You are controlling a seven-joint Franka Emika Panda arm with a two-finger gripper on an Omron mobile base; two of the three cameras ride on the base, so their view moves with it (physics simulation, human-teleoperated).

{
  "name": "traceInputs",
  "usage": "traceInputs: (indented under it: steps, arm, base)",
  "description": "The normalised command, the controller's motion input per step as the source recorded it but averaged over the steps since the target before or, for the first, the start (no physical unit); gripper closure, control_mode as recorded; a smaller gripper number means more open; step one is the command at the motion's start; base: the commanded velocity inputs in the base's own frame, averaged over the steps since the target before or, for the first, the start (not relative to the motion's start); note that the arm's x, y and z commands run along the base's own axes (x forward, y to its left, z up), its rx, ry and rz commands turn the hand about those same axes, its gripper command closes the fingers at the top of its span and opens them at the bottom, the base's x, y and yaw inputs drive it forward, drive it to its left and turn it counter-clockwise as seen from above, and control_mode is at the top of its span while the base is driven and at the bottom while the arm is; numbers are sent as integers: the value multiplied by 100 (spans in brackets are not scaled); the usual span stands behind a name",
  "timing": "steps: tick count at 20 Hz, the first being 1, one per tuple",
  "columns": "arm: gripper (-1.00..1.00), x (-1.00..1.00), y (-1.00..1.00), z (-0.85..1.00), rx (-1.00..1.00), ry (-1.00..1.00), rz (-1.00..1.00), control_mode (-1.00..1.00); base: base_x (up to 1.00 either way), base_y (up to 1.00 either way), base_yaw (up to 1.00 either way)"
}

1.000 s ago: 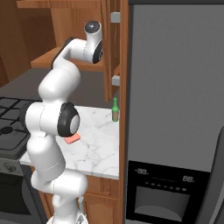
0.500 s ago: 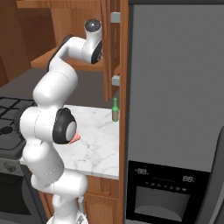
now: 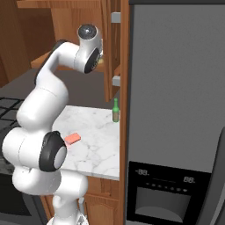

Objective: Pick the bar soap and sponge from the cabinet and place them on the counter.

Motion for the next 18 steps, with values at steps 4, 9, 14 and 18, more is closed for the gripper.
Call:
traceInputs:
  steps: [4,9,14,18]
  arm:
    - [100,-74,25,0,3,-4,0,-100]
    - [100,-74,22,0,2,-4,0,-100]
    - [100,-84,0,0,1,0,0,-100]
    - [100,-93,0,0,0,0,0,-100]
  base:
    - [0,0,0]
    - [0,0,0]
    - [0,0,0]
    - [0,0,0]
